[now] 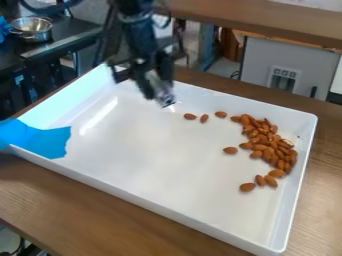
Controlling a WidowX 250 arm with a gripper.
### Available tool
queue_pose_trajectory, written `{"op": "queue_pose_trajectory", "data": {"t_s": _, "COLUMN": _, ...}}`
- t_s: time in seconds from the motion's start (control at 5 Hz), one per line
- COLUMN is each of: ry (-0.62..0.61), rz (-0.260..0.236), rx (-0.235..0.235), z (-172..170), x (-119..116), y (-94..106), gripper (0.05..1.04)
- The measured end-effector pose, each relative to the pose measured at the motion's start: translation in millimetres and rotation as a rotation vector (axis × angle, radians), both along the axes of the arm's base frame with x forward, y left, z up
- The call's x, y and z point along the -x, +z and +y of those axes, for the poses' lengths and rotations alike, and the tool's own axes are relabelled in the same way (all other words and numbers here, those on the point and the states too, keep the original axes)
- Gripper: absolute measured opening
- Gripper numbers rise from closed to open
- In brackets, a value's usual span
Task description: Sweep into pile
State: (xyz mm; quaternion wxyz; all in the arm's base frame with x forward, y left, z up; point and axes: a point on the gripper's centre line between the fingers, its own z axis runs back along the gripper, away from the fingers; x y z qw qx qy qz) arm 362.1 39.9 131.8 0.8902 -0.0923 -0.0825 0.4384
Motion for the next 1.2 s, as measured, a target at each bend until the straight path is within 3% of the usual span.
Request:
{"op": "queue_pose_trajectory", "data": {"t_s": 0.2, "ry": -0.139, "rz": 0.105, "rx": -0.116, "z": 11, "x": -6, "y": -19.5, "gripper": 0.381}}
{"op": "queue_pose_trajectory", "data": {"t_s": 0.4, "ry": -0.226, "rz": 0.153, "rx": -0.231, "z": 9, "x": -13, "y": -34.2, "gripper": 0.381}}
{"op": "queue_pose_trajectory", "data": {"t_s": 0.6, "ry": -0.29, "rz": 0.132, "rx": -0.287, "z": 2, "x": -22, "y": -42.5, "gripper": 0.381}}
{"op": "queue_pose_trajectory", "data": {"t_s": 0.8, "ry": -0.366, "rz": 0.165, "rx": -0.31, "z": -16, "x": -30, "y": -61.7, "gripper": 0.381}}
{"op": "queue_pose_trajectory", "data": {"t_s": 1.0, "ry": -0.352, "rz": 0.19, "rx": -0.313, "z": -24, "x": -38, "y": -70.5, "gripper": 0.381}}
{"op": "queue_pose_trajectory", "data": {"t_s": 1.2, "ry": -0.378, "rz": 0.183, "rx": -0.313, "z": -34, "x": -41, "y": -71.3, "gripper": 0.381}}
